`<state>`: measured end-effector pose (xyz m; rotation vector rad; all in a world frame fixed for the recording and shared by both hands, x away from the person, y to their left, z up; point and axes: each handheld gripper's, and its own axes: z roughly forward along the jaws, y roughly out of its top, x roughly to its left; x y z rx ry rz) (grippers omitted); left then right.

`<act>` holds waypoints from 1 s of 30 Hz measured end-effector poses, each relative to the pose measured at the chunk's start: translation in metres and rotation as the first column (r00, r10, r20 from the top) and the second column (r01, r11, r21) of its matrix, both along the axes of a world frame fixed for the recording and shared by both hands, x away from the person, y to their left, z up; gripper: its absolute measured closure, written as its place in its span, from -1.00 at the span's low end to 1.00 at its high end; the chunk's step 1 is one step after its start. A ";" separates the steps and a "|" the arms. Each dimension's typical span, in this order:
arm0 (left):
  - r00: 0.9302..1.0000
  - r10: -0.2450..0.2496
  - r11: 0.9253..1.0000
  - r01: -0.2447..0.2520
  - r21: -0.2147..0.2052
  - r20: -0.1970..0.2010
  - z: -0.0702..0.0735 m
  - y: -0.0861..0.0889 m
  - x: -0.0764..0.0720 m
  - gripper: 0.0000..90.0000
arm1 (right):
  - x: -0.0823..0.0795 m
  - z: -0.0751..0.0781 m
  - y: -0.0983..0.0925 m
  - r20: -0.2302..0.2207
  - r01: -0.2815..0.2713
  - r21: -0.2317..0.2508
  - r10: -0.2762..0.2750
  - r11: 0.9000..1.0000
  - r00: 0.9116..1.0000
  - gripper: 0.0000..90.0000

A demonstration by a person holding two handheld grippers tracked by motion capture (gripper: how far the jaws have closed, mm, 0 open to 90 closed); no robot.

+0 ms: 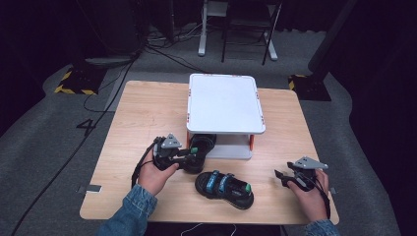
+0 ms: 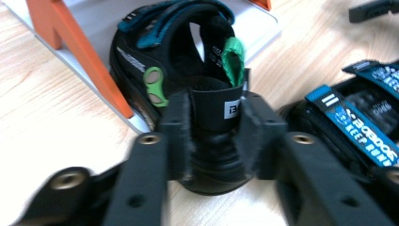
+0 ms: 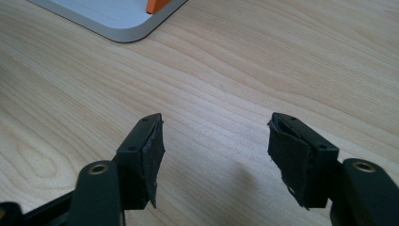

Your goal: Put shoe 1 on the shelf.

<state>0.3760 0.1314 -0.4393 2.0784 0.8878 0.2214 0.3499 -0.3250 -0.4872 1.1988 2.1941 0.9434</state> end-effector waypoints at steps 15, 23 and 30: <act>0.996 0.043 0.992 -0.033 -0.122 0.078 -0.009 -0.031 0.026 0.73 | -0.019 -0.001 -0.021 -0.002 0.064 -0.001 -0.064 0.998 0.998 -0.16; 0.982 0.077 0.988 -0.052 -0.144 0.173 -0.025 -0.044 0.041 0.42 | -0.029 -0.001 -0.028 -0.004 0.085 0.000 -0.085 0.996 0.996 -0.16; 0.992 0.080 0.988 -0.065 -0.137 0.102 -0.023 -0.032 0.032 -0.22 | -0.027 -0.001 -0.027 -0.004 0.079 0.006 -0.079 0.997 0.997 -0.16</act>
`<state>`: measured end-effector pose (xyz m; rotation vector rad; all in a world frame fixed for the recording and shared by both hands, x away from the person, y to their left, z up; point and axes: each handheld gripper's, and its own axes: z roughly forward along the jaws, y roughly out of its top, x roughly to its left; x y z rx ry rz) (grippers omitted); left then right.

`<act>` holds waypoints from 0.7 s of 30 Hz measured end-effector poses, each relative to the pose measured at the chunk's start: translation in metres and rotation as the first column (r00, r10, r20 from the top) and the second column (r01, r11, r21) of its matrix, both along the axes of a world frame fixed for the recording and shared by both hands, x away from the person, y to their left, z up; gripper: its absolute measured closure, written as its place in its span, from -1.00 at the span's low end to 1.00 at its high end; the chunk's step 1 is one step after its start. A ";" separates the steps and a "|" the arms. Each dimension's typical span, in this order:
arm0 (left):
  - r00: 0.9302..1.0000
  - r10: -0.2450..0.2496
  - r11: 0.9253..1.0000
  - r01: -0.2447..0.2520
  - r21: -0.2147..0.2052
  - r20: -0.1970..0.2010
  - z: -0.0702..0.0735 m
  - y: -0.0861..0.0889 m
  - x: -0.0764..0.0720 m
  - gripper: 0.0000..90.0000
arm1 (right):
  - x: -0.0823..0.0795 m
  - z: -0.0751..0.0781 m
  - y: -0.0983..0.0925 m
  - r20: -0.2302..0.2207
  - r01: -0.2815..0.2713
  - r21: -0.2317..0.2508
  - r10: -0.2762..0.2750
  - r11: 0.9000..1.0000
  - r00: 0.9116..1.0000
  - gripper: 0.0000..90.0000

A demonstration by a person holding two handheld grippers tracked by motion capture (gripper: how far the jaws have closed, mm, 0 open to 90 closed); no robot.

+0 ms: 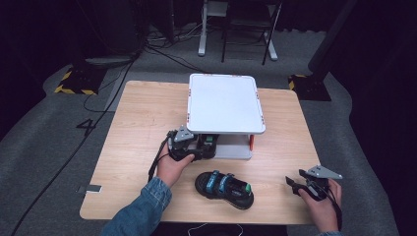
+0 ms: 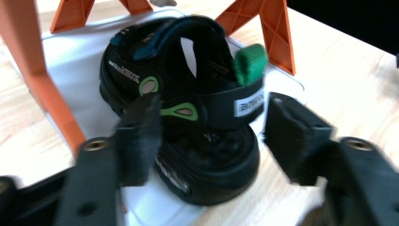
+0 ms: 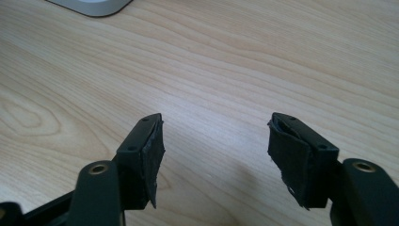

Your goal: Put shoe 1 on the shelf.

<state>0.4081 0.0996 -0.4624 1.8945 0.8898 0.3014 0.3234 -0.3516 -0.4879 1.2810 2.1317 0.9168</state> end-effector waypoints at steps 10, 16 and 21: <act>0.987 -0.115 0.988 0.125 0.090 -0.111 -0.008 0.013 -0.024 0.38 | 0.013 0.001 0.016 0.004 -0.058 -0.003 0.058 0.998 0.998 -0.17; 0.979 -0.174 0.976 0.185 0.111 -0.103 -0.020 -0.006 -0.017 0.55 | 0.013 0.001 0.018 0.005 -0.065 -0.009 0.065 0.998 0.998 -0.17; 0.981 -0.171 0.980 0.179 0.087 -0.092 -0.029 -0.015 -0.007 0.53 | 0.010 0.001 0.015 0.004 -0.059 -0.012 0.059 0.998 0.998 -0.17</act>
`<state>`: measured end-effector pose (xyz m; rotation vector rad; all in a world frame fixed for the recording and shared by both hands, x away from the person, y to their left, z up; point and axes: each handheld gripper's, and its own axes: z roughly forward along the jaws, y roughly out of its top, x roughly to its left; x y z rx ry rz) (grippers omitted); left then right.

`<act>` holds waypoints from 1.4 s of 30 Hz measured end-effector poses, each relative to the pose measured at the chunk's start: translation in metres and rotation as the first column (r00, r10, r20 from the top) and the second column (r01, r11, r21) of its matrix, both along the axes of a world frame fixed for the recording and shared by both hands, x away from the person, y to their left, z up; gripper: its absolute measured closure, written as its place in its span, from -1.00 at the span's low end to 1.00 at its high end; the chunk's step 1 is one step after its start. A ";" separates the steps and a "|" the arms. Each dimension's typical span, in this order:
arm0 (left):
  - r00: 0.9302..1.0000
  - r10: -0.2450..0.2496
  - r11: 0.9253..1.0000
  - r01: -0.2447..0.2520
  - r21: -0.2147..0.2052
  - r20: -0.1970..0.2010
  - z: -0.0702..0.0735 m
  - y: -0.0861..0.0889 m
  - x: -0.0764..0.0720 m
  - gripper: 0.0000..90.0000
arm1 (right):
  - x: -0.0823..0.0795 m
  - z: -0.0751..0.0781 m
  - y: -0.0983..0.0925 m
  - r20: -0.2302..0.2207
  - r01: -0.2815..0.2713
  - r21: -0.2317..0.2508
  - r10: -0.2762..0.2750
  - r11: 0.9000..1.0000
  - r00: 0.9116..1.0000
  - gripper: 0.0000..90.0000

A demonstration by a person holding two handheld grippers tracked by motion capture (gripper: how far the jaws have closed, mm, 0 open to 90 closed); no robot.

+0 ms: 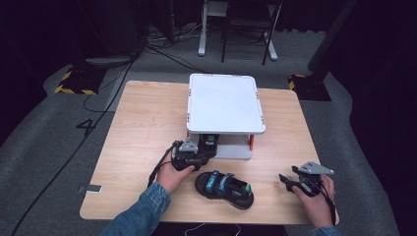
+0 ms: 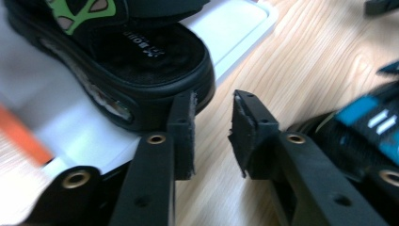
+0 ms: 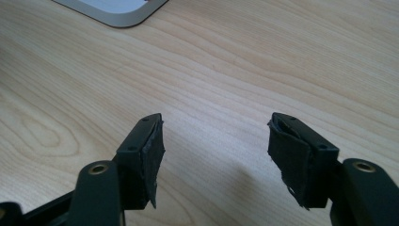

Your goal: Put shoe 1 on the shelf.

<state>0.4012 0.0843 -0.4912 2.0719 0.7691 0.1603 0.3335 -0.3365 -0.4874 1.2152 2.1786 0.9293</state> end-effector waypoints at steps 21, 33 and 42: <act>0.999 0.026 0.997 -0.023 -0.071 0.047 -0.004 -0.015 0.020 -0.01 | -0.017 -0.001 -0.015 -0.004 0.051 0.004 -0.051 0.999 0.999 -0.17; 0.998 0.048 0.998 -0.046 -0.048 0.049 0.028 0.028 -0.022 -0.12 | 0.000 0.002 0.000 0.006 -0.001 0.008 0.001 1.000 1.000 -0.17; 0.986 0.115 0.993 -0.113 -0.025 0.118 0.056 0.082 -0.044 -0.23 | 0.004 0.003 0.005 0.006 -0.017 0.008 0.017 1.000 1.000 -0.17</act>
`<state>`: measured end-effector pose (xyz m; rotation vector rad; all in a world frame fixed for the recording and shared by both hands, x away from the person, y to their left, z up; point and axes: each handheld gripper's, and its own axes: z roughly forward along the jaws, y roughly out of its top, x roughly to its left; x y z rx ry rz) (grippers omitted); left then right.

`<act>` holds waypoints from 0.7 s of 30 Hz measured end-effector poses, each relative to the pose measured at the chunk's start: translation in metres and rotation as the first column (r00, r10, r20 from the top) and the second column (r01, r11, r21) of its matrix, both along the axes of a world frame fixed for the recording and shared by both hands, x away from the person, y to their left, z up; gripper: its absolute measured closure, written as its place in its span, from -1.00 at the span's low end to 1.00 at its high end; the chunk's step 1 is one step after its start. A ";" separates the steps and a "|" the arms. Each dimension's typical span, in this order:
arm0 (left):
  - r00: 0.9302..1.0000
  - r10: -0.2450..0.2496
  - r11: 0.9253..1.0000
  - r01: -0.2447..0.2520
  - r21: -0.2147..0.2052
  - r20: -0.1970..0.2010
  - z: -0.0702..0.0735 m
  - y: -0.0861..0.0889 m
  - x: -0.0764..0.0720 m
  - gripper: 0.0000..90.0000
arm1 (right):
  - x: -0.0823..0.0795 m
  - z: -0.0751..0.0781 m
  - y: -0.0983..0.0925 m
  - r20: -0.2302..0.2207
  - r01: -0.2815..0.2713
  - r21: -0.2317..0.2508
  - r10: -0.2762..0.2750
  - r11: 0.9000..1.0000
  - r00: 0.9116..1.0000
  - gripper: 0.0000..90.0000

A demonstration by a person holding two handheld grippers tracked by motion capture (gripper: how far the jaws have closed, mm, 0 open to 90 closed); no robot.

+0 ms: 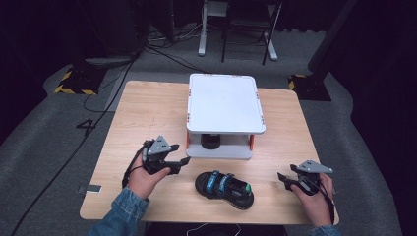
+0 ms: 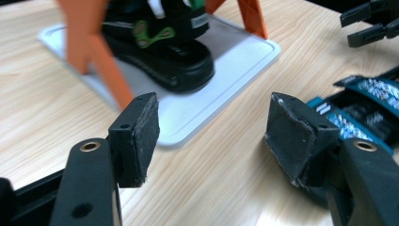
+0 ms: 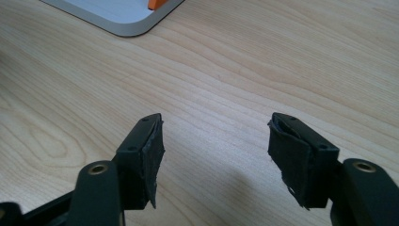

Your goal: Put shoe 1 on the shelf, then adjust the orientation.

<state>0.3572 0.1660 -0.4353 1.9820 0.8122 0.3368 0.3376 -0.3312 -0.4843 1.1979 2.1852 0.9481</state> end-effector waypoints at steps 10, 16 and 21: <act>0.977 0.211 0.967 -0.203 0.155 -0.035 0.001 0.061 0.000 -0.35 | -0.001 0.002 0.002 0.002 -0.010 0.010 0.010 1.000 1.000 -0.17; 0.950 0.297 0.944 -0.277 0.178 -0.095 -0.010 0.088 -0.001 -0.40 | 0.000 0.006 0.012 0.001 -0.050 0.016 0.050 0.999 0.999 -0.19; 0.945 0.313 0.934 -0.289 0.211 -0.095 -0.027 0.104 -0.005 -0.43 | -0.002 0.014 0.029 0.001 -0.107 0.035 0.107 0.994 0.994 -0.22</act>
